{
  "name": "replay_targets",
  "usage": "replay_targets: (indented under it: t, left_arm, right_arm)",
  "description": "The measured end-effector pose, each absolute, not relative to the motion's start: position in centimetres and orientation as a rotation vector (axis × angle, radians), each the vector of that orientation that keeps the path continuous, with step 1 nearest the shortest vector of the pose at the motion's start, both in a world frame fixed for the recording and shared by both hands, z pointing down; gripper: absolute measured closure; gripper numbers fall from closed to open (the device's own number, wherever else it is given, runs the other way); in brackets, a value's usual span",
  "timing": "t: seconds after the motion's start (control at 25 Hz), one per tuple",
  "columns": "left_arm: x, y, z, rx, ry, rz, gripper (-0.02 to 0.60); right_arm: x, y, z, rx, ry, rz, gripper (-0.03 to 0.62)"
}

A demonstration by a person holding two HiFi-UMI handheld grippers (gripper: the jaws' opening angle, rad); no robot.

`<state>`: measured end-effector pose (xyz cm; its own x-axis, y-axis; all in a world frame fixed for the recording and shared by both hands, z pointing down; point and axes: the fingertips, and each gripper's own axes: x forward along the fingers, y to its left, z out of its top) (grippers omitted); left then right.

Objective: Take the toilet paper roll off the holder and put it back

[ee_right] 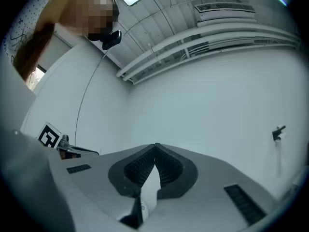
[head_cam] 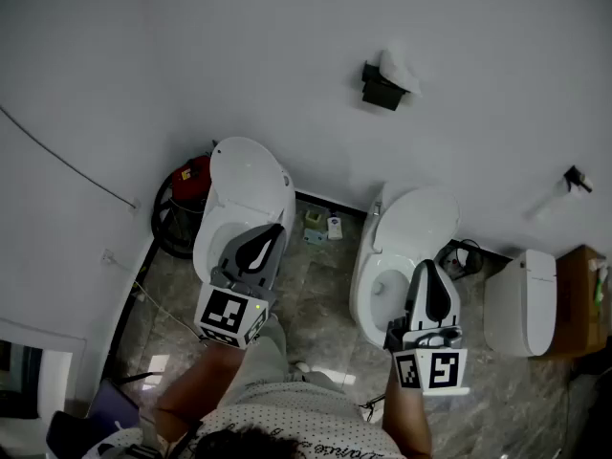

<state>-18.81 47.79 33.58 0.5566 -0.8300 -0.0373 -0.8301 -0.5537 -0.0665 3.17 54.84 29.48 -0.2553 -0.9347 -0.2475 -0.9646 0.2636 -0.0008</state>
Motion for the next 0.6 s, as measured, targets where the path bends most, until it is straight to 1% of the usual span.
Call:
replay_targets:
  t: [0.28,0.6]
  left_arm:
    - [-18.7,48.8,33.0,-2.695,1.449,0.006,0.563]
    - [-18.9,46.4,33.3,-2.707,1.437,0.002,0.563]
  right_arm:
    - [3.6,55.9,28.8,-1.768,2.293,0.217,0.582]
    - [3.0,53.4,29.2,-1.772,2.294,0.194,0.582]
